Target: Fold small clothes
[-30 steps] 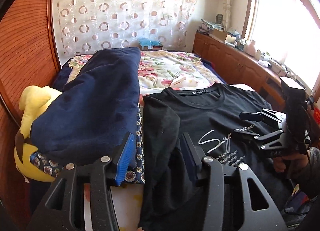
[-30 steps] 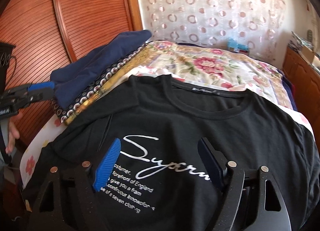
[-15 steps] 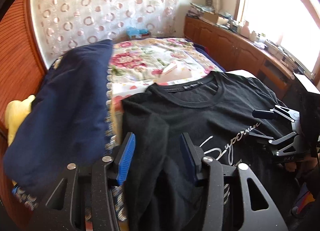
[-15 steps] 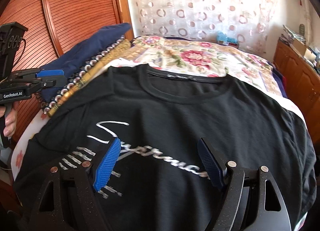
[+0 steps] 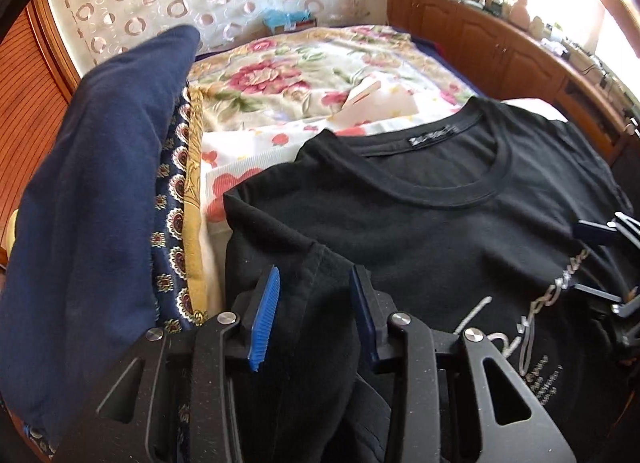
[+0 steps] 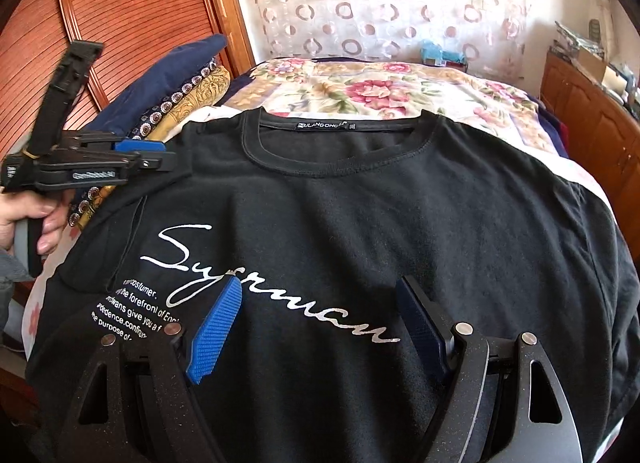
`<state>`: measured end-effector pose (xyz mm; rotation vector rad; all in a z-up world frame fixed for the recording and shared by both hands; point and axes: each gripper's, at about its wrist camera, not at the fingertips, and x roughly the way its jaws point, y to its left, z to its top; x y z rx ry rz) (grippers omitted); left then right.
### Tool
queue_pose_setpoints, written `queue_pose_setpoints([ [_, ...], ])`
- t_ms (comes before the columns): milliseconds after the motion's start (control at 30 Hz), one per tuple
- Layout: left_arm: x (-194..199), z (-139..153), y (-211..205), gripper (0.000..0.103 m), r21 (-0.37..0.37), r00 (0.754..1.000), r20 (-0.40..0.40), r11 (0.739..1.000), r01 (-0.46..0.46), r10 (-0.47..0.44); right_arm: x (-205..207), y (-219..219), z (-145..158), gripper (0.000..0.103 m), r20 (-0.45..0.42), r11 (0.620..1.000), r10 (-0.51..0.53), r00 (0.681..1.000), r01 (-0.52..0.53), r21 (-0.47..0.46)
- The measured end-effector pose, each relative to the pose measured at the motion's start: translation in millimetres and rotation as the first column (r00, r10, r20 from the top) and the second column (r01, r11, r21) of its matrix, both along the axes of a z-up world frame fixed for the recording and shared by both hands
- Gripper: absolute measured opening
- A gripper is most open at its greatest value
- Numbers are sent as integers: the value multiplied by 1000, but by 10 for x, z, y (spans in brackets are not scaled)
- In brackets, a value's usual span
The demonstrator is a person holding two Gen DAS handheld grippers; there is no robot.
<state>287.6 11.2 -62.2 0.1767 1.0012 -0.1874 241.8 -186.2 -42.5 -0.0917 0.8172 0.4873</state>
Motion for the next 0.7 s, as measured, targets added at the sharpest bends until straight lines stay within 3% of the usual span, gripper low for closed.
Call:
queue_pose_setpoints([
  [100,31,-63,-16,37,26,1000,-8,1000,-3,3,13,-52,-3,81,-5,1000,1,1000,0,10],
  [300,3,-6,23,10,49,1000,18,999,-8,7,35,-108,-12,81,-9,1000,1,1000,-1,29],
  [467,-167,336,197,7,5,990,132,999,-42,41,31,-110,-16,81,-6,1000,-3,1000,3,27],
  [600,-361,764,462,7,-54,961,258,994,-91,102,39,-88,-12,81,-4,1000,-5,1000,5,20],
  [700,-436,938,703,6,-82,941,305,988,-130,149,45,-52,-1,81,-2,1000,-1,1000,1,12],
])
